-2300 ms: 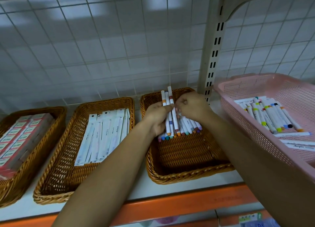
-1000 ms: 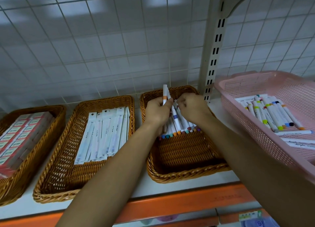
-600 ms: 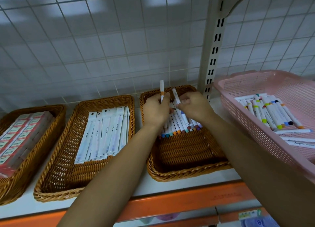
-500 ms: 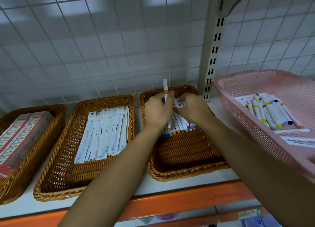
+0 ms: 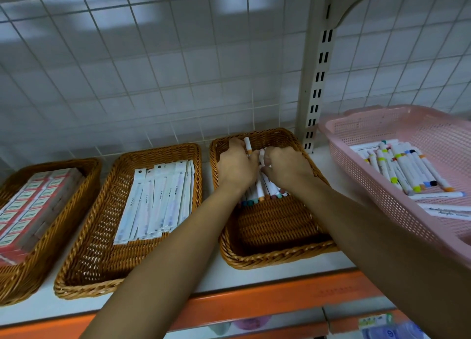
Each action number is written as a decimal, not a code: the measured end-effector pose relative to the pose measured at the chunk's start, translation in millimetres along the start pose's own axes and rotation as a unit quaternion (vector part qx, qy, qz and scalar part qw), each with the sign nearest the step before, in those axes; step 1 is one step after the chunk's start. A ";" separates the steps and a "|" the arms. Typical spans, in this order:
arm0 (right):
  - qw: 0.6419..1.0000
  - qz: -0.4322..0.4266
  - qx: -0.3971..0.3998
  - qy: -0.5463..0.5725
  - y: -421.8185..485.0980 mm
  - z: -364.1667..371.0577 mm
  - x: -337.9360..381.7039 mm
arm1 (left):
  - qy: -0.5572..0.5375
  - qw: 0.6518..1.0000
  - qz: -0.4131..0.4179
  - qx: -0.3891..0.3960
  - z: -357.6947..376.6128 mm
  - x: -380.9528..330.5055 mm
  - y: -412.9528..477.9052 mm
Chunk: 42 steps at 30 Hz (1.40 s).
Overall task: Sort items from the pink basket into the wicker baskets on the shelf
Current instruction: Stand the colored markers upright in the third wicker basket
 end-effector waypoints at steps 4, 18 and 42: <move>1.000 -0.003 0.017 0.005 -1.6 0.1 1.0 | -0.011 1.000 -0.002 0.003 -0.1 2.7 2.3; 0.999 0.009 -0.011 -0.046 -9.5 -6.4 7.0 | -0.052 0.996 0.038 -0.056 -5.9 0.7 0.0; 0.951 0.009 -0.115 0.287 6.8 -24.4 -12.1 | 0.024 0.994 -0.003 0.110 30.3 9.0 28.1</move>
Point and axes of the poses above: each hand's wrist, its own y-axis towards the middle knuckle, its own z-axis out of the palm, x = y × z, the point moved 4 cm from there along y, towards the middle knuckle, and after that the axes turned 7 degrees about z, right-handed, at the moved point
